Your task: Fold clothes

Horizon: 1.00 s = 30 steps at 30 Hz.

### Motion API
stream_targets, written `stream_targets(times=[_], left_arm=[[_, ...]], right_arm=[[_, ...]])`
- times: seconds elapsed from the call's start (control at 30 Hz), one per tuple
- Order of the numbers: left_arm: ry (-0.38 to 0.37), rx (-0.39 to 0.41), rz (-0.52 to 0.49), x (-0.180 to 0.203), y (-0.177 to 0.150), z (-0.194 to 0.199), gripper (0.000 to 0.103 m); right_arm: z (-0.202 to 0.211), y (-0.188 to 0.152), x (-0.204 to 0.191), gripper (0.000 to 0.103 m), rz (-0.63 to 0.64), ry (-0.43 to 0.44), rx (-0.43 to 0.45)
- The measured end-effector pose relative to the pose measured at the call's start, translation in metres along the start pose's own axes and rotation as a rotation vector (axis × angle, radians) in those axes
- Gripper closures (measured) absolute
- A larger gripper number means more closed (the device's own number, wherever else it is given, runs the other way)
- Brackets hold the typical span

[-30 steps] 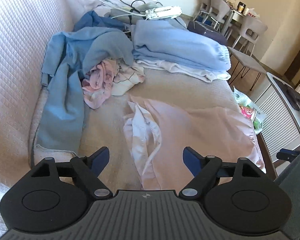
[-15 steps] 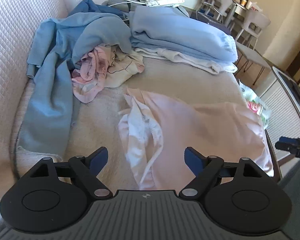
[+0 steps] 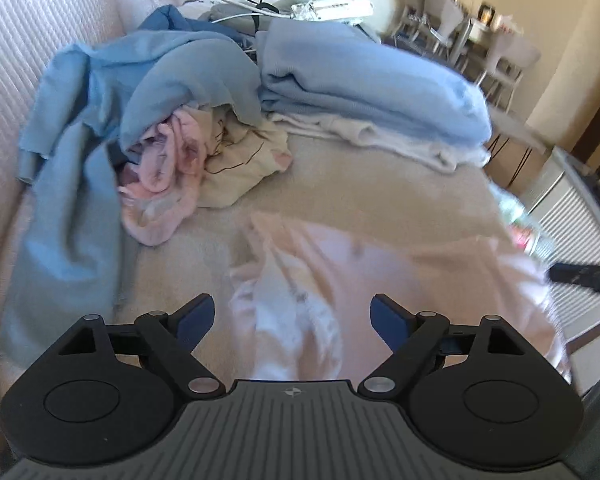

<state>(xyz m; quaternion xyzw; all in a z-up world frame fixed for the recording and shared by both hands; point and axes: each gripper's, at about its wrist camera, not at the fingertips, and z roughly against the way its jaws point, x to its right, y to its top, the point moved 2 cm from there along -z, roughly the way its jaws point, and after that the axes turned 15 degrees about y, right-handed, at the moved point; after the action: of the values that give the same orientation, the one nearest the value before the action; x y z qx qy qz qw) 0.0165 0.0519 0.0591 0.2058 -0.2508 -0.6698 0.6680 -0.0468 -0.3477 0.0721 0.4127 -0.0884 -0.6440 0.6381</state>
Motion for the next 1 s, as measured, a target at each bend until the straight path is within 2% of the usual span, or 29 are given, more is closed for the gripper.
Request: stream_targets(times=[0.2, 0.33, 0.47, 0.53, 0.57, 0.6, 0.63, 0.67, 0.7, 0.9, 1.0], left_arm=[[-0.042, -0.044, 0.086, -0.006, -0.003, -0.03, 0.018], [-0.076, -0.059, 0.083, 0.003, -0.012, -0.045, 0.018], [-0.027, -0.045, 0.056, 0.013, -0.019, -0.054, 0.019], [0.001, -0.033, 0.045, 0.016, -0.018, -0.053, 0.026], [0.021, -0.029, 0.04, 0.017, -0.017, -0.052, 0.04], [0.023, -0.027, 0.052, 0.015, -0.015, -0.049, 0.058], [0.018, -0.025, 0.071, 0.011, -0.014, -0.045, 0.068], [-0.002, -0.019, 0.099, 0.006, -0.011, -0.04, 0.083], [-0.027, -0.012, 0.131, 0.0, -0.009, -0.035, 0.092], [-0.112, 0.108, 0.127, 0.005, 0.026, -0.012, 0.095], [-0.142, 0.157, 0.124, 0.012, 0.05, -0.014, 0.095]], right_arm=[[-0.027, 0.004, 0.003, 0.037, 0.012, 0.036, -0.003], [-0.041, 0.003, -0.004, 0.038, 0.032, 0.026, -0.03], [-0.043, 0.0, -0.007, 0.048, 0.034, 0.017, -0.026], [-0.042, 0.0, -0.008, 0.067, 0.031, 0.015, -0.019], [-0.042, -0.001, -0.009, 0.071, 0.03, 0.015, -0.015], [-0.041, -0.001, -0.009, 0.078, 0.028, 0.014, -0.012], [-0.041, -0.001, -0.01, 0.082, 0.026, 0.014, -0.008], [-0.04, -0.001, -0.012, 0.083, 0.036, 0.005, -0.004], [-0.037, -0.001, -0.016, 0.085, 0.056, -0.006, 0.004], [-0.016, 0.02, -0.024, 0.086, 0.116, -0.036, 0.092], [-0.012, 0.037, -0.02, 0.086, 0.125, -0.069, 0.133]])
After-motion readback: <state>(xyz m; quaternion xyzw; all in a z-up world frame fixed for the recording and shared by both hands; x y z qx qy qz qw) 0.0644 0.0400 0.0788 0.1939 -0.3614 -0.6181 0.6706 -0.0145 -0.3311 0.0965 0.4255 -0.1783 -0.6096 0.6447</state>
